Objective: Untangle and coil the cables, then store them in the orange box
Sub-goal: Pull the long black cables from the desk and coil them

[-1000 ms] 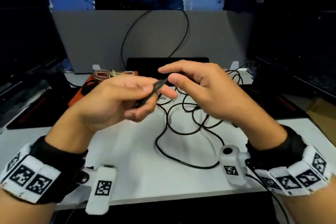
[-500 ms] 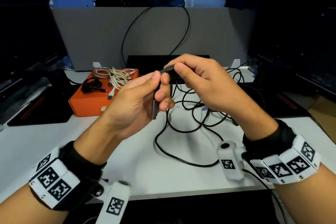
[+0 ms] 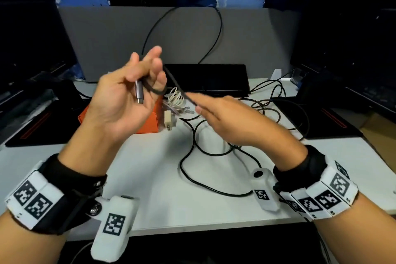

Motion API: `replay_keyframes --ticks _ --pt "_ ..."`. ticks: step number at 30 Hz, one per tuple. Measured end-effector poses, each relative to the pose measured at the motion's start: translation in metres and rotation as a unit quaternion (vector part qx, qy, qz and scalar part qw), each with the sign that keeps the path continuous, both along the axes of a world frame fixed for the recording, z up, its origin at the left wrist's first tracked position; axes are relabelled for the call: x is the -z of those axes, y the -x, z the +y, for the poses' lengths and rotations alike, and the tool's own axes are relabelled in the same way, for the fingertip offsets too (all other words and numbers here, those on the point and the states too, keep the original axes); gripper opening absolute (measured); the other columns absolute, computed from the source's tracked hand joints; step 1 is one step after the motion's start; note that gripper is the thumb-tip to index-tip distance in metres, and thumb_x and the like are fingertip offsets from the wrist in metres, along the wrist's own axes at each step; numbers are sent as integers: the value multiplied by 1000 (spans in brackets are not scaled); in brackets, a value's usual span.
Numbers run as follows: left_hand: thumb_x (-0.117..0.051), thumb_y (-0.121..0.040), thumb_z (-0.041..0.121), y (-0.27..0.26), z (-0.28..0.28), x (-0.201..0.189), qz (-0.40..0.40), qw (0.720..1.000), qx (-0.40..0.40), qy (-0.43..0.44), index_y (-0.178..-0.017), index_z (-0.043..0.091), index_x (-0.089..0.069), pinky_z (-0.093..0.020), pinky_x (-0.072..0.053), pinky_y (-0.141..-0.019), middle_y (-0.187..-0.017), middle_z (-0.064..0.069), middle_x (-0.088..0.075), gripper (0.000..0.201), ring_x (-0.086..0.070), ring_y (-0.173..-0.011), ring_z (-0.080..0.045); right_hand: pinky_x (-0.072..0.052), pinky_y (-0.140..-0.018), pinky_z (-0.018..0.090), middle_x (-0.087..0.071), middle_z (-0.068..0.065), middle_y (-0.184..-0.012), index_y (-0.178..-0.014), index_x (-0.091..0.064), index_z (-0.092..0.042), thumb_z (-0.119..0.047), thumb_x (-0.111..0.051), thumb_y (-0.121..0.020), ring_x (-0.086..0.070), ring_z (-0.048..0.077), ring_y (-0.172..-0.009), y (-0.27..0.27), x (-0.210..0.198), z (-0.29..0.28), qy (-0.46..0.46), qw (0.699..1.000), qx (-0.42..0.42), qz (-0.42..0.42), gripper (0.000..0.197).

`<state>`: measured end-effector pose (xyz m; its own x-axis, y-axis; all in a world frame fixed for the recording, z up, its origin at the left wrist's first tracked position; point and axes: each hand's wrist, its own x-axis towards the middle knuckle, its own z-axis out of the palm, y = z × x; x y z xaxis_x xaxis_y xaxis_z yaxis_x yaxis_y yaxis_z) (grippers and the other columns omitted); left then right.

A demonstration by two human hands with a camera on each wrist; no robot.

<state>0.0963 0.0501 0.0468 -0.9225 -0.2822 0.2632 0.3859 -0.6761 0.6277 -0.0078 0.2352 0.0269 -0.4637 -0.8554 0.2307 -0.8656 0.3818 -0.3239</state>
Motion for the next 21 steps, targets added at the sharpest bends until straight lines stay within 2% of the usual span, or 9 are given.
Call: replay_keyframes --ticks 2,5,6,8,10,12,16,19,21 --pt "-38 -107 11 4 -1 2 10 998 -58 28 -121 -8 -56 -30 -59 -87 -81 1 -65 30 -75 -99 -14 -45 -68 36 -55 -16 -77 -150 -39 -49 -36 -36 -112 -53 8 -71 -5 3 -3 -64 997 -41 2 41" --pt "-36 -111 15 7 5 10 -1 963 -161 218 -93 -2 -68 -36 -54 -101 -118 -9 -62 41 -69 -118 -22 -35 -72 10 -50 -36 -74 -152 -45 -38 -28 -43 -111 -50 -18 -77 -16 -3 0 -111 988 -106 -24 42" --pt "-37 -112 17 6 8 14 -13 916 -210 342 -93 2 -72 -33 -52 -102 -122 -8 -65 43 -69 -117 -15 -35 -71 7 -51 -39 -71 -150 -49 -34 -27 -45 -110 -48 -23 -76 -18 -6 2 -119 985 -117 -32 40" --pt "-36 -112 25 4 8 20 -33 776 -248 579 -121 5 -67 -23 -54 -91 -108 6 -76 38 -73 -98 -2 -36 -69 11 -58 -37 -72 -138 -62 -29 -26 -51 -108 -52 -20 -77 -19 -14 8 -109 986 -125 -35 32" --pt "-37 -109 36 1 7 22 -45 691 -192 696 -125 15 -62 -30 -55 -70 -78 22 -73 37 -73 -65 -10 -46 -75 24 -70 -21 -81 -118 -72 -26 -28 -57 -105 -62 -5 -81 -14 -22 13 -29 992 -114 -41 20" --pt "-38 -110 33 -2 10 21 -48 718 -96 688 -104 14 -63 -33 -51 -62 -60 13 -67 32 -53 -44 -17 -54 -80 44 -74 -3 -87 -101 -72 -26 -32 -62 -101 -68 15 -84 -7 -26 16 77 991 -89 -63 11" --pt "-36 -108 24 -4 14 18 -43 828 27 558 -102 -13 -58 -43 -43 -57 -71 -8 -73 43 -24 -42 -17 -57 -75 40 -63 -5 -64 -101 -67 -23 -29 -69 -98 -63 12 -67 -3 -20 12 206 973 -52 -91 7" --pt "-38 -107 23 -1 11 20 -35 887 37 459 -98 -1 -65 -46 -49 -60 -50 -3 -49 37 -40 -42 -16 -53 -72 36 -67 -11 -75 -112 -72 -26 -35 -61 -103 -62 5 -71 3 -12 5 240 969 -30 -58 18" --pt "-38 -106 19 0 15 21 -45 935 40 351 -93 7 -61 -36 -59 -77 -51 -1 -50 29 -65 -55 -19 -52 -76 43 -69 -4 -83 -110 -72 -22 -36 -52 -106 -61 9 -75 8 -7 0 239 969 -24 -63 25"
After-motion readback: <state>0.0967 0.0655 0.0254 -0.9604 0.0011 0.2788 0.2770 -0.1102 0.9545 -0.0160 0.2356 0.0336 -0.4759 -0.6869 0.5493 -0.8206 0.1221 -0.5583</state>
